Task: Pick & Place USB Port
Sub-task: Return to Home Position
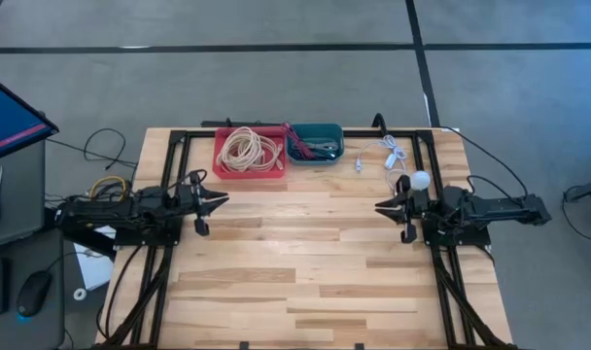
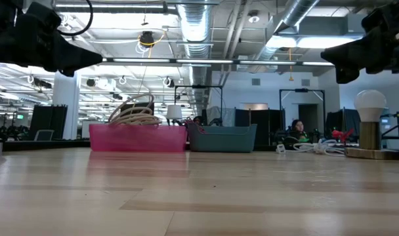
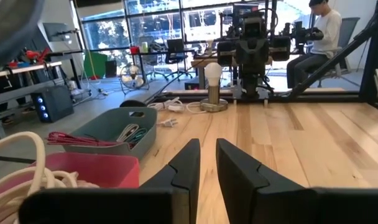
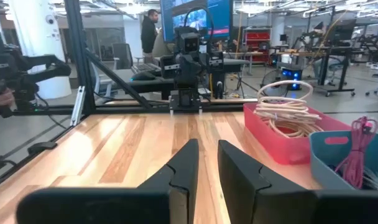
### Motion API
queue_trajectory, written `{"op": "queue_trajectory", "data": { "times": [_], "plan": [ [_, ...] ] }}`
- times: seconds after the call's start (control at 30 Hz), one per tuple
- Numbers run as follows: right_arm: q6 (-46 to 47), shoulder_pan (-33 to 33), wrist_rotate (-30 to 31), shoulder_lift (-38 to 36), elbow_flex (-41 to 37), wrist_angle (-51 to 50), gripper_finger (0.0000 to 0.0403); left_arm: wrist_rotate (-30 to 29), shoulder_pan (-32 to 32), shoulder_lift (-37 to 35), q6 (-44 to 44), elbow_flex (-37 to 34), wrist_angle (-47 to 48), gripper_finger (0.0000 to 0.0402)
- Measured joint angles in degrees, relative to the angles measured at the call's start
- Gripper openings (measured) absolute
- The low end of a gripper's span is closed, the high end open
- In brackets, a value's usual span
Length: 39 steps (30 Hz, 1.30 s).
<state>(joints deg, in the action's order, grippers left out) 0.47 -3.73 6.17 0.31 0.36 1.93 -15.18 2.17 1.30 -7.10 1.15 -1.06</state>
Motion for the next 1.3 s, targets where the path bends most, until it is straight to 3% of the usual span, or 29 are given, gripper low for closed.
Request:
{"op": "queue_trajectory", "data": {
  "times": [0.5, 0.67, 0.77, 0.87, 1.07, 1.3],
  "plan": [
    [1.01, 0.0, -0.22, 4.55, -0.04, -0.15, 0.0054, -0.26, 0.0, 8.59, -0.1, 0.0, -0.02, 0.0053],
    [0.82, 0.0, -0.15, 4.55, -0.04, -0.09, 0.0054, -2.52, 0.0, 10.4, 9.15, -0.09, -2.08, 0.0053],
    [0.59, 0.0, -0.13, 4.55, -0.07, -0.07, 0.0054, -4.19, -0.02, 9.88, 6.65, -0.09, -6.43, 0.0053],
    [0.46, 0.05, 0.07, 4.55, -0.07, -0.04, 0.0054, 0.18, 0.0, 8.15, 1.93, -0.09, -8.61, 0.0053],
    [0.46, 0.63, 0.13, 4.55, -0.07, -0.04, 0.0054, 14.29, 0.0, 4.09, -0.99, -0.09, -8.24, 0.0053],
    [-2.15, 3.12, 0.15, 4.55, -0.09, -0.04, 0.0054, 18.65, -0.34, 2.38, -0.06, -0.09, -6.23, 0.0053]
  ]
}}
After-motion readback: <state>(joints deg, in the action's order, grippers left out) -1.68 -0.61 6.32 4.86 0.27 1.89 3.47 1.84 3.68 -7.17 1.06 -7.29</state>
